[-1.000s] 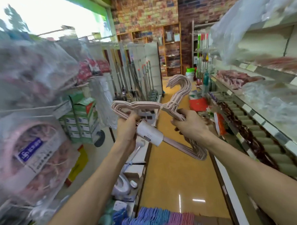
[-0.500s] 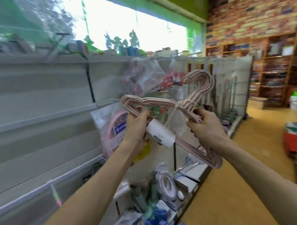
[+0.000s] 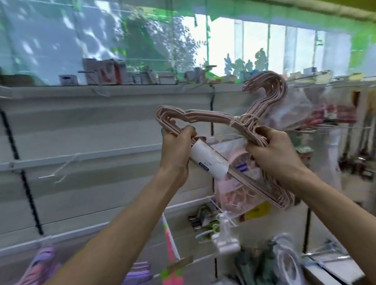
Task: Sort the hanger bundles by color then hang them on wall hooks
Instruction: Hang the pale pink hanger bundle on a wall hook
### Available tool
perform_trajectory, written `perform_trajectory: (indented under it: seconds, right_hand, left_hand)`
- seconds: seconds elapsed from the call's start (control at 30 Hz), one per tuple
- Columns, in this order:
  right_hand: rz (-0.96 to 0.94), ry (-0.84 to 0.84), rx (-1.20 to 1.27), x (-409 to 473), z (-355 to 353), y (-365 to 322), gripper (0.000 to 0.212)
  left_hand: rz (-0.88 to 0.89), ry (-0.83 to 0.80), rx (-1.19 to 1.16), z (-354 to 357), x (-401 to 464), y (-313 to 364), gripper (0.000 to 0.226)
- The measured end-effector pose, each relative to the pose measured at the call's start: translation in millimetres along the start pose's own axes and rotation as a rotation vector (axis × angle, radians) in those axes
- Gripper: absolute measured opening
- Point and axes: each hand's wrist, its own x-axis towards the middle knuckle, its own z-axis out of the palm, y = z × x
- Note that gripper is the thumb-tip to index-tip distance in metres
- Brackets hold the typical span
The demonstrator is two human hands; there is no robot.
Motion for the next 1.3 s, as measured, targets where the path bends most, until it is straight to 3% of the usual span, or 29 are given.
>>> perform_trajectory:
  seconds: [0.13, 0.6, 0.8, 0.93, 1.07, 1.3]
  right_hand:
    - [-0.031, -0.042, 0.082, 3, 48, -36, 0.03]
    - [-0.165, -0.226, 0.192, 19, 211, -156, 0.027]
    - [-0.261, -0.296, 0.181, 41, 267, -212, 0.023]
    - [-0.324, -0.356, 0.173, 59, 302, -248, 0.024]
    - [-0.394, -0.379, 0.156, 77, 332, -276, 0.024]
    - [-0.402, -0.444, 0.111, 103, 399, -296, 0.023]
  left_hand:
    - [0.047, 0.044, 0.032, -53, 10, 36, 0.043]
    - [0.173, 0.276, -0.008, -230, 43, 128, 0.038]
    - [0.219, 0.357, -0.064, -294, 60, 162, 0.02]
    - [0.241, 0.401, -0.099, -335, 77, 185, 0.025]
    - [0.301, 0.434, -0.065, -375, 96, 205, 0.05]
    - [0.258, 0.491, -0.029, -436, 134, 209, 0.039]
